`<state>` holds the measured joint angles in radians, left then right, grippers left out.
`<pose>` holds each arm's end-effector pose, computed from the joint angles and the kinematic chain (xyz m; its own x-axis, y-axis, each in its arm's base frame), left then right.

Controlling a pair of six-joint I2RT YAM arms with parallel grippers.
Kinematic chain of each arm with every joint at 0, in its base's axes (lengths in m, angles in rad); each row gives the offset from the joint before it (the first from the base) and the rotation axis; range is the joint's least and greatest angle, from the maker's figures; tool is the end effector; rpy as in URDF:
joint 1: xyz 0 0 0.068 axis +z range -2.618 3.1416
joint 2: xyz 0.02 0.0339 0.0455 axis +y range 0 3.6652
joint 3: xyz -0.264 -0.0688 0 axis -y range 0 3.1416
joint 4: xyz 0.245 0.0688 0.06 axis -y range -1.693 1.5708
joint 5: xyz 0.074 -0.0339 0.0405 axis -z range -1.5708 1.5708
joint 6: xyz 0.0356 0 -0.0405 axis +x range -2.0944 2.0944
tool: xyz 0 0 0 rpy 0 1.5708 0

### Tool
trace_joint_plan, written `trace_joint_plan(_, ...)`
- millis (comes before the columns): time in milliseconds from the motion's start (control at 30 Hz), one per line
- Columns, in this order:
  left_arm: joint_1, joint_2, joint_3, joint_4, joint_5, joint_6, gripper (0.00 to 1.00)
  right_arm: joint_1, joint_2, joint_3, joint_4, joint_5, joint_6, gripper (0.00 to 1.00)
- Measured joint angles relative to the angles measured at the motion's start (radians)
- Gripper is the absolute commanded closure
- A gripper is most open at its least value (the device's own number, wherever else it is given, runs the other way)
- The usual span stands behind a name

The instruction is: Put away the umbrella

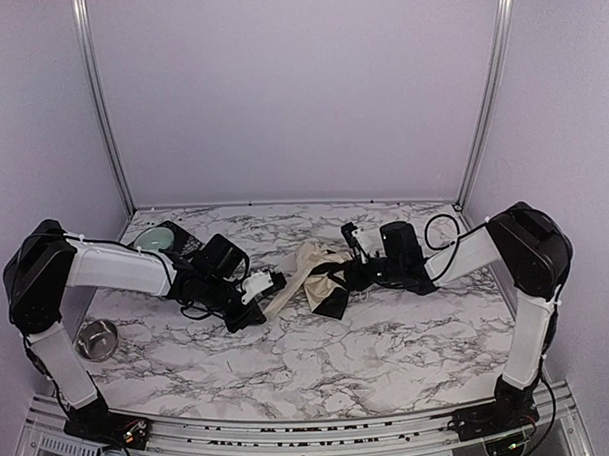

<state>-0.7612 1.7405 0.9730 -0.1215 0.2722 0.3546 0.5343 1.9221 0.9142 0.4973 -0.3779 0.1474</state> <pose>0.2474 -0.2489 0.1627 -0.2539 0.7038 -0.6635 0.9333 0.3584 0.0231 0.3253 0.2077 0.1339 -0.5262 -0.1528 -0.8365 -0.6804 0.6656 0.3065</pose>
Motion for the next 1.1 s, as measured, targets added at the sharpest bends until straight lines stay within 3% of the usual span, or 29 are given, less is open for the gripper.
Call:
trace_joint_plan(133,0.001,0.074,0.098,-0.120,-0.002,-0.003,1.00,0.000,-0.042,0.000,-0.114,0.014,-0.058,0.31)
trace_joint_plan(167,0.001,0.100,0.127,-0.148,-0.004,-0.003,1.00,0.000,-0.058,0.000,-0.149,0.021,-0.070,0.15)
trace_joint_plan(200,0.002,0.126,0.155,-0.183,-0.010,-0.002,1.00,0.000,-0.079,0.000,-0.195,0.030,-0.091,0.06)
trace_joint_plan(267,0.002,0.162,0.188,-0.228,-0.016,0.000,1.00,-0.002,-0.109,0.000,-0.255,0.050,-0.118,0.01)
trace_joint_plan(533,0.011,0.191,0.242,-0.306,-0.011,0.012,1.00,0.016,-0.195,0.020,-0.423,0.083,-0.256,0.00)
trace_joint_plan(800,0.011,0.191,0.242,-0.308,-0.011,0.011,1.00,0.115,-0.233,0.118,-0.531,0.159,-0.375,0.00)
trace_joint_plan(1100,0.011,0.191,0.242,-0.308,-0.011,0.011,1.00,0.156,-0.117,0.233,-0.618,0.271,-0.403,0.00)
